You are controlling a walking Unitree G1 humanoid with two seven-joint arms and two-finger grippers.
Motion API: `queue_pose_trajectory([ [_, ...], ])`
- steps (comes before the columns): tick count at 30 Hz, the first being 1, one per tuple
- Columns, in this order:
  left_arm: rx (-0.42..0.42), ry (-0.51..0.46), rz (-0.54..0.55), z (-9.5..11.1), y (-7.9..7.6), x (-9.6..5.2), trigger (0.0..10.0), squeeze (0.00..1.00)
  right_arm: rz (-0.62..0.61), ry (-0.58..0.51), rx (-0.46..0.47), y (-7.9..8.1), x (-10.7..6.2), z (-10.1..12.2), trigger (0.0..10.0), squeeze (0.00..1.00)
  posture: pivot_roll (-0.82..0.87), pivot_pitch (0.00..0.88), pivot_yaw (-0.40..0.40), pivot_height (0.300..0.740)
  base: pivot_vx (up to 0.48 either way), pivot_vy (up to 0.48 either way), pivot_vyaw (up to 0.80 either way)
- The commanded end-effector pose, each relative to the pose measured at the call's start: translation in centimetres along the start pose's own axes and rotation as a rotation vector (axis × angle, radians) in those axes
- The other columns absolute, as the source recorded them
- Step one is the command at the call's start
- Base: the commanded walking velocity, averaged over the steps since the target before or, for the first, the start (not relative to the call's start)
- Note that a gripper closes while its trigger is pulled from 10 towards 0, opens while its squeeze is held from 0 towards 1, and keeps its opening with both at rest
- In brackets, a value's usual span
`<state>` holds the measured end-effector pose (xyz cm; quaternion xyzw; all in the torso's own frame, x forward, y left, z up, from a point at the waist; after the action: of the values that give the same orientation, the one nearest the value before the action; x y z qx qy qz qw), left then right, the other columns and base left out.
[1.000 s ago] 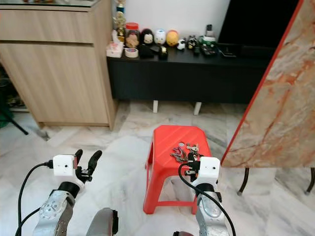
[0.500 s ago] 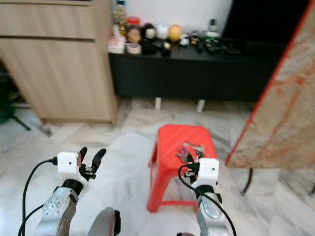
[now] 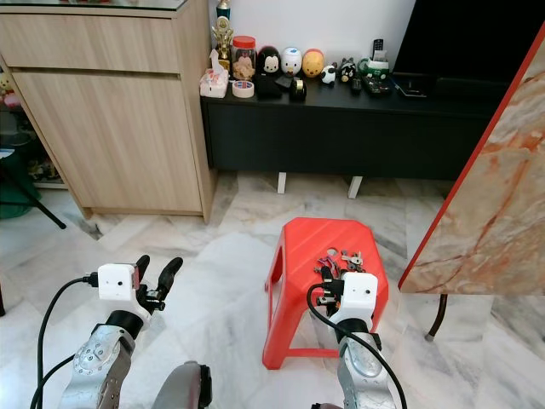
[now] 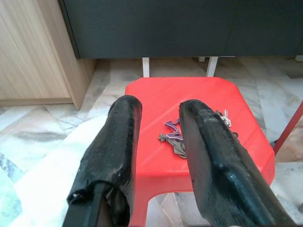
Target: Hang keys on a hook
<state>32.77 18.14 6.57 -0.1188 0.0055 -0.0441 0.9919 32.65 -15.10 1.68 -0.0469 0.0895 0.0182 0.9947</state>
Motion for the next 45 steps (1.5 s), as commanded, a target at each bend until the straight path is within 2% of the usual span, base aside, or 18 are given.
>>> queue_pose_trajectory([
  [1,-0.001,0.008,-0.012,-0.03,-0.30,0.06,10.0,0.00,-0.019,-0.014,0.007,-0.50,0.10,0.46,10.0,0.00,0.07,0.000,-0.083,0.631,0.300,0.000,0.00],
  [25,0.002,0.011,-0.022,-0.12,-0.50,0.16,10.0,0.00,-0.030,-0.019,0.015,-0.54,0.24,0.57,10.0,0.00,0.07,0.000,-0.078,0.631,0.310,0.000,0.00],
  [31,0.003,0.011,-0.021,-0.12,-0.44,0.11,10.0,0.00,-0.003,-0.024,-0.020,-0.09,0.17,0.59,10.0,0.00,0.07,0.000,-0.080,0.631,0.310,0.000,0.00],
  [41,0.003,0.012,-0.019,-0.19,-0.46,-0.01,10.0,0.00,-0.019,-0.007,0.005,-0.27,-0.06,0.06,10.0,0.00,0.07,0.000,-0.081,0.631,0.303,0.000,0.00],
  [45,0.003,0.013,-0.015,-0.23,-0.35,-0.08,10.0,0.00,-0.021,-0.005,0.010,-0.35,-0.12,-0.04,10.0,0.00,0.07,0.000,-0.081,0.631,0.000,0.000,0.00],
])
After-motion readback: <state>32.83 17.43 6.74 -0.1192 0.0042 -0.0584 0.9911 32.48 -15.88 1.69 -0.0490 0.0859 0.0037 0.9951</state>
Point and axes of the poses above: a point about 5 cm out from each wrist's last joint towards the gripper, its own x axis pointing out of the wrist towards the gripper, its own z axis along the axis of the wrist's last joint, y = z × x, the point moved 6 cm from there along x, pointing out of the wrist towards the gripper, and after that the axes turned 11 degrees about -x, right-handed, at the moved point
